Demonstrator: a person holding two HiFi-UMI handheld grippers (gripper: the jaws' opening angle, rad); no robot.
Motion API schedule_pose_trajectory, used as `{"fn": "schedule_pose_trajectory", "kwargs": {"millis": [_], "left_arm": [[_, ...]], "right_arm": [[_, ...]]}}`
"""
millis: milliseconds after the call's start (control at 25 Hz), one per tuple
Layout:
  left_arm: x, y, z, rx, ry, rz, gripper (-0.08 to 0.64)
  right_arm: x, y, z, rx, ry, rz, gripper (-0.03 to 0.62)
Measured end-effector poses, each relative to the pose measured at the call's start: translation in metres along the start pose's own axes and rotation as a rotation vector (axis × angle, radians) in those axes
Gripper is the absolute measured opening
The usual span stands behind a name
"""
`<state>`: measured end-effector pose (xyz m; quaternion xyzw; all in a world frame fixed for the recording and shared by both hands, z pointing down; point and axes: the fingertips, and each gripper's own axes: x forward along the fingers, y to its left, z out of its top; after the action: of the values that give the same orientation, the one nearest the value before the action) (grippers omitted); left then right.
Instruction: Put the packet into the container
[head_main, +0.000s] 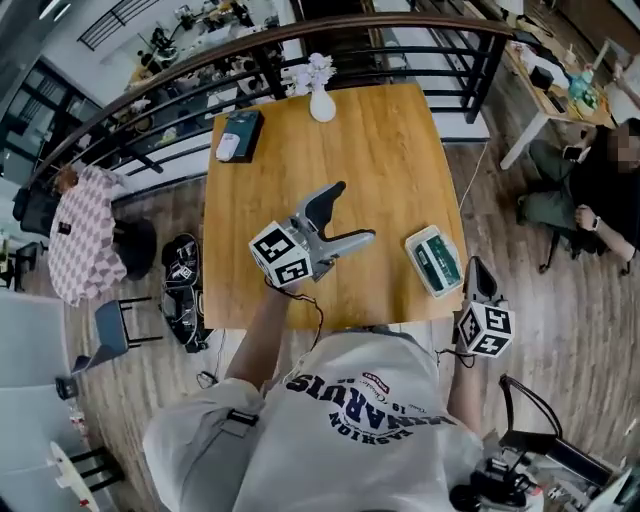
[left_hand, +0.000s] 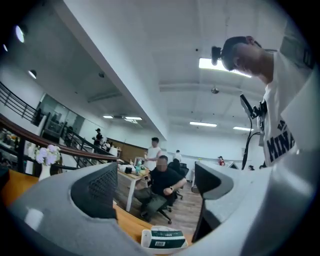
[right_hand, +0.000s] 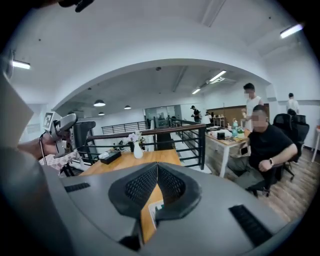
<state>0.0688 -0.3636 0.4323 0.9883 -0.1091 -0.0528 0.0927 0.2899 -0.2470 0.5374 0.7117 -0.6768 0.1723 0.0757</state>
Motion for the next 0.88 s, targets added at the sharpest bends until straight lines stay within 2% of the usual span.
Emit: {"fn": "schedule_pose_trajectory", "kwargs": {"millis": [200, 360, 400, 480, 520, 560, 600, 640, 760, 880], "left_arm": [[-0.098, 0.019, 0.056, -0.011, -0.212, 0.225, 0.485], [-0.168, 0.024, 0.064, 0.011, -0.294, 0.462, 0.485], [-0.185, 0.025, 0.063, -0.004, -0.315, 0.518, 0.485], [-0.213, 0.031, 0.057, -0.087, -0.362, 0.605, 0.484], [-0.222, 0.034, 0.051, -0.139, -0.383, 0.628, 0.481], [-0.228, 0.036, 0.046, -0.179, -0.405, 0.641, 0.443], [-0.234, 0.036, 0.042, -0.203, -0.432, 0.652, 0.368], [-0.241, 0.037, 0.039, -0.216, -0.460, 0.668, 0.330], [-0.258, 0.040, 0.035, -0.231, -0.511, 0.709, 0.326], [-0.260, 0.036, 0.035, -0.199, -0.489, 0.709, 0.325]], "right_arm": [[0.044, 0.059, 0.041, -0.047, -0.060, 0.177, 0.008], [0.062, 0.103, 0.051, -0.087, -0.084, 0.287, 0.008], [0.068, 0.116, 0.051, -0.096, -0.084, 0.313, 0.008], [0.079, 0.139, 0.049, -0.112, -0.074, 0.364, 0.008], [0.083, 0.148, 0.046, -0.117, -0.065, 0.387, 0.008], [0.086, 0.156, 0.044, -0.124, -0.056, 0.408, 0.008], [0.088, 0.164, 0.042, -0.133, -0.048, 0.427, 0.008], [0.089, 0.170, 0.041, -0.144, -0.042, 0.444, 0.008], [0.089, 0.187, 0.041, -0.163, -0.034, 0.483, 0.008], [0.089, 0.191, 0.042, -0.171, -0.030, 0.495, 0.009]]}}
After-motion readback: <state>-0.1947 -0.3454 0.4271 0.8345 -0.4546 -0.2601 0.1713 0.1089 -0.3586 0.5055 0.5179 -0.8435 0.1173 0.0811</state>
